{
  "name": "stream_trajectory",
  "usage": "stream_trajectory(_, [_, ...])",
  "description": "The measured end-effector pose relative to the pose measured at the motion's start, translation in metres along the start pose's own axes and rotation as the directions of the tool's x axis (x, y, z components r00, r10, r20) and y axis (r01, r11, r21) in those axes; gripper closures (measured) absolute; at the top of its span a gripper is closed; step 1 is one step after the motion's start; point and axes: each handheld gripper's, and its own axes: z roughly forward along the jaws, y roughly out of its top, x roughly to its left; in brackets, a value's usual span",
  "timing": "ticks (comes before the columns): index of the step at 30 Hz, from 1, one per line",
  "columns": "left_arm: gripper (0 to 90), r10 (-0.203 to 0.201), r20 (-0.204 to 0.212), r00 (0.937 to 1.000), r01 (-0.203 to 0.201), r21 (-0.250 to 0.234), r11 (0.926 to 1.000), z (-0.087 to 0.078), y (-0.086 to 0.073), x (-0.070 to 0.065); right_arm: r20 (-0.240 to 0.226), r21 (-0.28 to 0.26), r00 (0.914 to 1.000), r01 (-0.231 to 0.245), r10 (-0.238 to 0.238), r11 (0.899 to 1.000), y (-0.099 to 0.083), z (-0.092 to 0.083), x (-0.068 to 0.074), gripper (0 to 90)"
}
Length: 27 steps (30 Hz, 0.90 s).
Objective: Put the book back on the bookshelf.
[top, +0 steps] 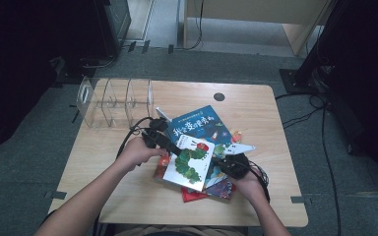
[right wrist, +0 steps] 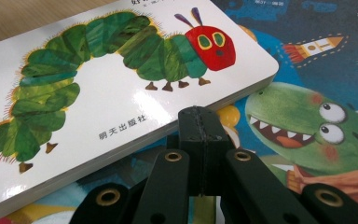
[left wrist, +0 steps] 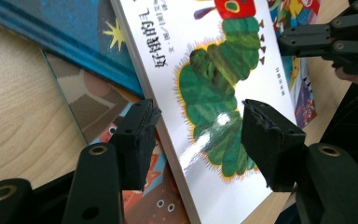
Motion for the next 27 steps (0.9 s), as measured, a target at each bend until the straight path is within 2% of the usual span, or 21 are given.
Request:
stream_trajectory(8, [43.8,-0.013,-0.016,0.9998,0.013,0.014,0.9998,0.008,-0.007,0.003,-0.008,0.012,1.0,0.0,0.0,1.0,0.0,-0.001,0.004,90.0])
stream_trajectory(12, [42.5,-0.021,-0.017,0.9996,0.022,0.026,0.9994,0.014,-0.011,0.006,-0.018,0.024,0.9997,0.017,-0.016,1.0,-0.001,-0.002,0.011,90.0])
stream_trajectory(15, [42.2,-0.023,-0.02,0.9995,0.024,0.041,0.9989,0.021,-0.014,0.005,-0.024,0.033,0.9997,0.008,-0.007,0.999,-0.001,-0.004,0.013,90.0])
stream_trajectory(19, [42.7,-0.036,0.02,0.9991,0.036,0.021,0.9991,0.024,-0.015,0.005,-0.016,0.044,0.9996,0.022,-0.021,0.999,-0.002,-0.005,0.02,90.0])
stream_trajectory(21, [40.7,-0.05,0.017,0.9986,0.05,0.024,0.9985,0.024,-0.015,0.004,-0.008,0.04,0.9995,0.031,-0.031,0.999,-0.002,-0.004,0.022,90.0])
stream_trajectory(22, [39.3,-0.059,0.013,0.9982,0.059,0.029,0.9979,0.025,-0.014,0.002,-0.007,0.041,0.9996,0.027,-0.027,0.999,-0.002,-0.004,0.023,90.0])
stream_trajectory(27, [36.5,-0.046,-0.014,0.9989,0.046,0.027,0.9986,0.026,-0.014,-0.002,-0.031,0.023,0.9995,-0.011,0.011,1.0,-0.004,-0.003,0.019,90.0])
